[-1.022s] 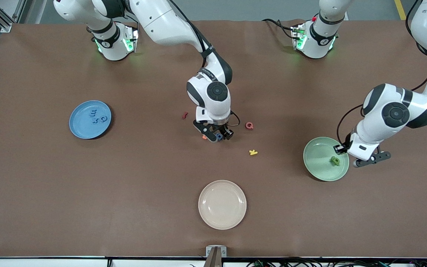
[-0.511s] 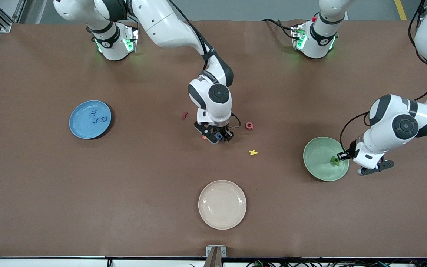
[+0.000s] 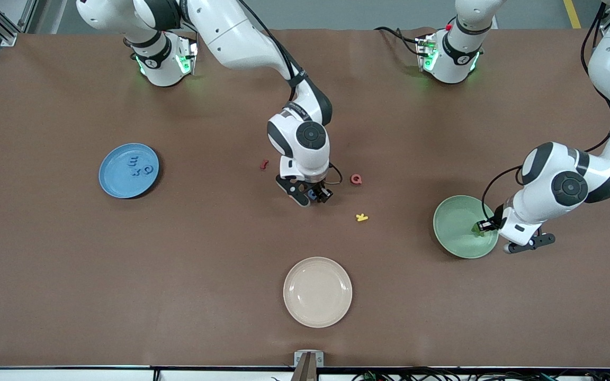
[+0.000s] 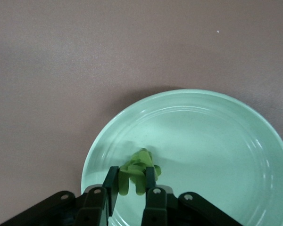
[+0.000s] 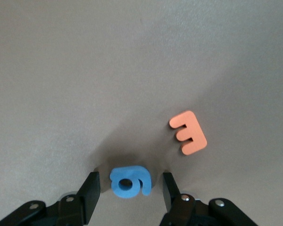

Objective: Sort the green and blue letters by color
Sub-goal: 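Drop the blue letter on the blue plate with the right gripper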

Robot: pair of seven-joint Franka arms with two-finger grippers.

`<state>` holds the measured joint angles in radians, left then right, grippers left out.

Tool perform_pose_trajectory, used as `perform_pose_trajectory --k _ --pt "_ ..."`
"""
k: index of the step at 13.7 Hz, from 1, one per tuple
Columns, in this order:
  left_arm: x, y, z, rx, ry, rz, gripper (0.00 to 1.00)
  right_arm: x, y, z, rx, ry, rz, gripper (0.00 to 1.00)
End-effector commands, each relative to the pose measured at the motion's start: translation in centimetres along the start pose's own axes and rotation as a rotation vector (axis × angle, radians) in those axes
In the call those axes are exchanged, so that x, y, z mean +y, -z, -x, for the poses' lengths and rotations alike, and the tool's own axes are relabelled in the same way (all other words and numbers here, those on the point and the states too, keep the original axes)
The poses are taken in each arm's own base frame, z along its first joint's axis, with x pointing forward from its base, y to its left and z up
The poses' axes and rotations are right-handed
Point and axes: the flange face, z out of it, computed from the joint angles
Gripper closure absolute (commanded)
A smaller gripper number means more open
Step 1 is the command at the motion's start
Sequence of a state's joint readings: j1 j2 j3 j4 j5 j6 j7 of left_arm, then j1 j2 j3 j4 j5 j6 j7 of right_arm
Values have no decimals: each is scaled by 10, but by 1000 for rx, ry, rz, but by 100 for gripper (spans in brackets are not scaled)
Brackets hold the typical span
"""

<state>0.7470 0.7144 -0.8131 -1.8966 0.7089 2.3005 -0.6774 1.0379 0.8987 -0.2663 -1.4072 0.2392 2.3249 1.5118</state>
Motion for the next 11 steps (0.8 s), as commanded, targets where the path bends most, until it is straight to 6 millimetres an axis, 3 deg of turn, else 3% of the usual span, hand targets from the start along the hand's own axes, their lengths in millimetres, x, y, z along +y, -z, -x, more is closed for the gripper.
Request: perform_pose_trajectory --k 1,7,11 --pt "2 3 -6 20 -1 -12 99 -5 -8 -10 6 -19 -3 40" --pt "3 -1 -5 12 1 -7 99 -5 -7 -8 4 -19 -6 48" --pt "12 -3 -4 8 -7 1 99 -5 -7 -6 3 -17 -6 66"
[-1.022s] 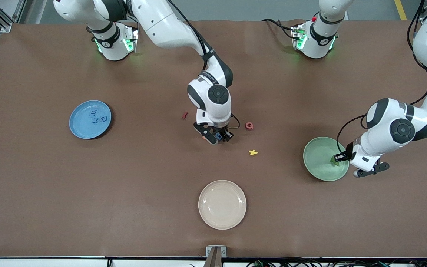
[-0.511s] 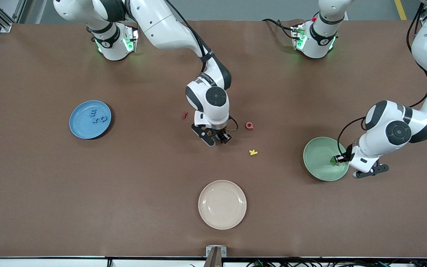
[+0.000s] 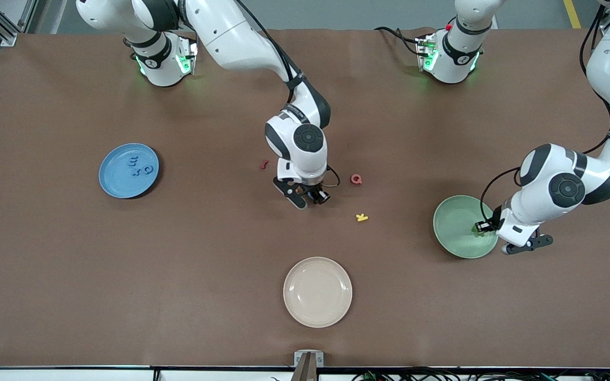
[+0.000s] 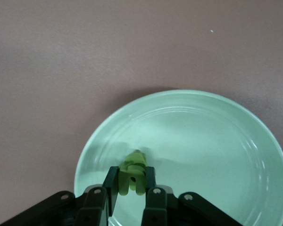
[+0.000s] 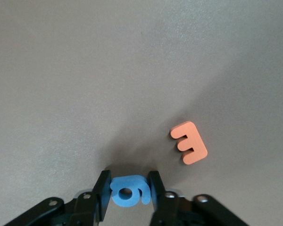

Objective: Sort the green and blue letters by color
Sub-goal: 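Drop the blue letter on the blue plate with the right gripper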

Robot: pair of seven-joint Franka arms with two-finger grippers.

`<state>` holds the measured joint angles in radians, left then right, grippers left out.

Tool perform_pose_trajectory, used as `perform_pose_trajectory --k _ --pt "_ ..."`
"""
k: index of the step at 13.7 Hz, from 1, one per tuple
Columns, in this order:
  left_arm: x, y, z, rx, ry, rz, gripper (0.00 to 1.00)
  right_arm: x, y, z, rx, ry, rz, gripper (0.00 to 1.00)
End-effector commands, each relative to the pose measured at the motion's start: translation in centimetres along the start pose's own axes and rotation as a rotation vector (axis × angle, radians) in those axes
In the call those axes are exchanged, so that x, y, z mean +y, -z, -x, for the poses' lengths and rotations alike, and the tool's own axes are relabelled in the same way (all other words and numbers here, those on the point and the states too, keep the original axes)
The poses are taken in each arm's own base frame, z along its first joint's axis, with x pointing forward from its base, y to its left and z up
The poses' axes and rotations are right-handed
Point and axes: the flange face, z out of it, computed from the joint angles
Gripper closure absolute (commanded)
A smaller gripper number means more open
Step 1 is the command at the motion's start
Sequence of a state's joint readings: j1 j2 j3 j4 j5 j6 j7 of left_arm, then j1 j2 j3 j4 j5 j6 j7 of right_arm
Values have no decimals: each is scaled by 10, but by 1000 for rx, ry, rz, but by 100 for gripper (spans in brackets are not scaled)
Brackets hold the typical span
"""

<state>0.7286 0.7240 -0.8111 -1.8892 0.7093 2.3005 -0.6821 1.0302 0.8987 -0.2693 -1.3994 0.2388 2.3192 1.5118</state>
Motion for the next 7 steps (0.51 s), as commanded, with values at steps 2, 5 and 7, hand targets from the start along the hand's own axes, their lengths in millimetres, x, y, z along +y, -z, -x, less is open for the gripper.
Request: perform_pose_trajectory --k 2,5,7 --pt "3 -2 -5 8 3 0 99 -5 -8 1 -1 -9 -10 85" --pt "3 -1 -6 11 0 -1 96 -5 -2 -5 -3 -7 0 100" --pt "3 -2 -6 12 -3 -3 89 -3 19 -25 -15 12 54 100"
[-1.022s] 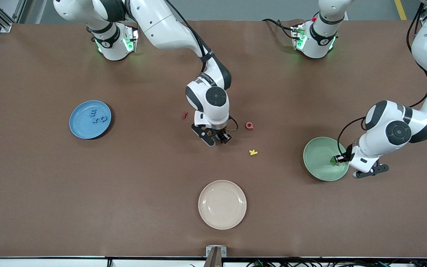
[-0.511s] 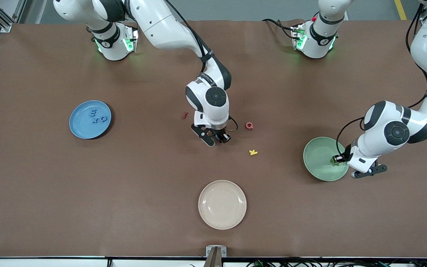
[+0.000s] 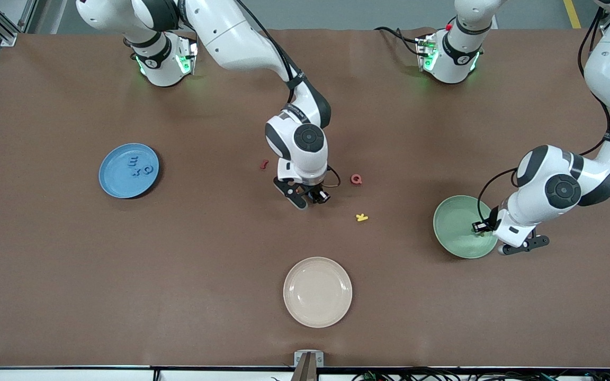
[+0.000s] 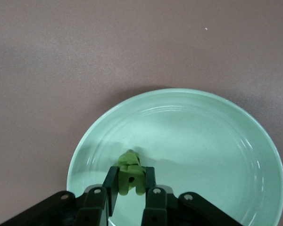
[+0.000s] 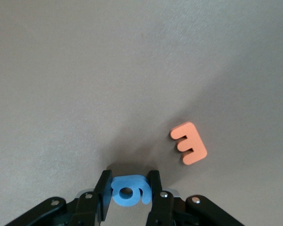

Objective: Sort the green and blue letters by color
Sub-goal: 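Drop the blue letter on the blue plate with the right gripper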

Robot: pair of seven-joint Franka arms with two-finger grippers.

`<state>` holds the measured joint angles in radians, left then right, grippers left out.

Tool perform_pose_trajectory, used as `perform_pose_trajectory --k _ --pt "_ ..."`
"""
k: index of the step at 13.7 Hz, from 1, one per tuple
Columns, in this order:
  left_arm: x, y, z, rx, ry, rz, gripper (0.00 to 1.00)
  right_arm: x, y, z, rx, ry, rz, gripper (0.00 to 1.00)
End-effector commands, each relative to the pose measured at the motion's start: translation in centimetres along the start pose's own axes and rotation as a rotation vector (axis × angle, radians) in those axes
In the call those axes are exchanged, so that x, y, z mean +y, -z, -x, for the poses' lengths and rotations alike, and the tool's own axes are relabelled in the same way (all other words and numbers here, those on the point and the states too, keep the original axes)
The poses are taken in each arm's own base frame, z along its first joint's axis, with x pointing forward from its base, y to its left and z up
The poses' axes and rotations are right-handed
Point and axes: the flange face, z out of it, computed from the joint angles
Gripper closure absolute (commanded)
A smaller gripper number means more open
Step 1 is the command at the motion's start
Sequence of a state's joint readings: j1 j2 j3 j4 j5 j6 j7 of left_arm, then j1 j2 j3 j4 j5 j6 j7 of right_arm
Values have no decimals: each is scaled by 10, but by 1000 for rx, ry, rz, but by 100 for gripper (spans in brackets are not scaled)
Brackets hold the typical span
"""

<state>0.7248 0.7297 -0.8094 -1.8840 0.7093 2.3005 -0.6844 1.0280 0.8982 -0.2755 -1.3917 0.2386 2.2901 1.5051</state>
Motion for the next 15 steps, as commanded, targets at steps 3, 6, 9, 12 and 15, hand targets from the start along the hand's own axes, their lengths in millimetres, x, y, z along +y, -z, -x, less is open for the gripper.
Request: perform_pose_trajectory --k 3,6,9,12,15 --pt "1 0 -5 13 -2 -6 23 8 62 -58 -49 136 121 100" --pt "-2 3 -6 19 -1 -10 0 43 94 -102 -70 236 167 100" --pt "0 24 -12 52 -11 -22 0 123 132 -151 -146 381 139 100" --pt "12 61 -20 87 -26 -38 0 189 154 -190 -171 494 158 100" --pt "25 100 -27 75 -29 -76 0 241 156 -229 -202 562 196 100"
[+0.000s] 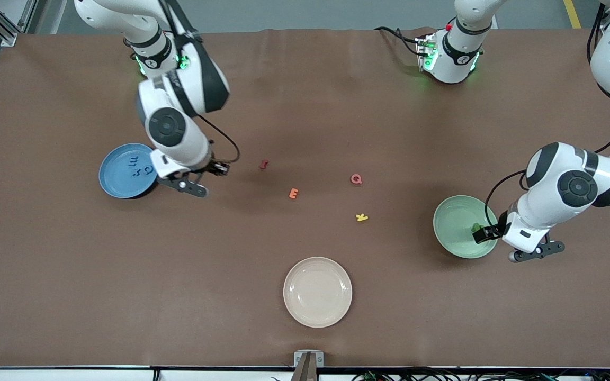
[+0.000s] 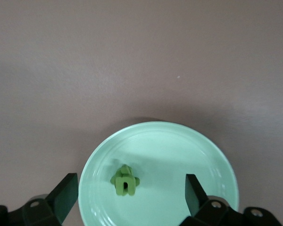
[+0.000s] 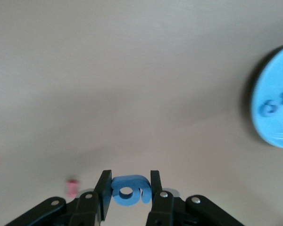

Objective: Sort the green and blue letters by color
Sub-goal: 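Drop the blue letter on the blue plate with the right gripper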

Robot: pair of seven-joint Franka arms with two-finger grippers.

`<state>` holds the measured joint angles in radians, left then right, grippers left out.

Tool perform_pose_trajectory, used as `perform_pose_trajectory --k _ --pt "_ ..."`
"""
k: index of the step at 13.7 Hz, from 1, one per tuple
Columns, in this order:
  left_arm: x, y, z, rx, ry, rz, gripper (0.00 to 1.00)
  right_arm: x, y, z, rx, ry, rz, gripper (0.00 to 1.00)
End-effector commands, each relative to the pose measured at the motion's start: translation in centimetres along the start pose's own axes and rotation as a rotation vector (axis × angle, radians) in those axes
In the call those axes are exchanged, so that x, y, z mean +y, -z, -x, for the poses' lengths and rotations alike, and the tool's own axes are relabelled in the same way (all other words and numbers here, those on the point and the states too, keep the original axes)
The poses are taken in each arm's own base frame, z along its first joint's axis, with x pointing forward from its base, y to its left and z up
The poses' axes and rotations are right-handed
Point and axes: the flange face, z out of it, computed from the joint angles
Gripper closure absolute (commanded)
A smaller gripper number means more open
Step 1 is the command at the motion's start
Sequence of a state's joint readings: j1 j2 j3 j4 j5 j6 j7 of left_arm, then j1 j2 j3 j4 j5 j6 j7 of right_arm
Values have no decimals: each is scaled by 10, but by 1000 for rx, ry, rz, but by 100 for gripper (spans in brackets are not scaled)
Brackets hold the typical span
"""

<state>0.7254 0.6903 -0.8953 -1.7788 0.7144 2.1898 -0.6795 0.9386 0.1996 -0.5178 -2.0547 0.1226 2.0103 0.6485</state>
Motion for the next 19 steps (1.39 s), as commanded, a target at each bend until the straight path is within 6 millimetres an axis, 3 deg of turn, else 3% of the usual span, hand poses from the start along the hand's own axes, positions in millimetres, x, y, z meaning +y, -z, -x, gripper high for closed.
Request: perform_pose_trajectory --k 1,3,7,10,11,13,14,15,16,19 --pt "4 43 -9 7 -11 -70 0 65 -6 4 -25 88 4 100" --pt "8 66 -11 16 -16 -92 0 123 -10 -11 -46 134 -2 100" --pt "25 121 -14 6 -30 -118 0 210 -23 -24 -102 222 -70 98" --pt "38 148 -15 11 -35 -103 0 270 -42 -35 -132 268 -109 92" --pt "42 153 -14 13 -40 -101 0 281 -48 -34 -143 262 -115 90" --pt "56 167 -13 15 -63 -106 0 284 -52 -32 -153 257 -117 80" --pt "67 180 -12 14 -66 -98 0 284 -52 -32 -156 257 -117 69" --pt "83 183 -7 -10 -74 -102 0 284 -52 -31 -160 257 -116 45" --pt "88 189 -6 -10 -60 -116 0 285 -51 -32 -159 255 -117 0" --pt "100 212 6 -14 -12 -122 0 285 -49 -34 -153 255 -117 0"
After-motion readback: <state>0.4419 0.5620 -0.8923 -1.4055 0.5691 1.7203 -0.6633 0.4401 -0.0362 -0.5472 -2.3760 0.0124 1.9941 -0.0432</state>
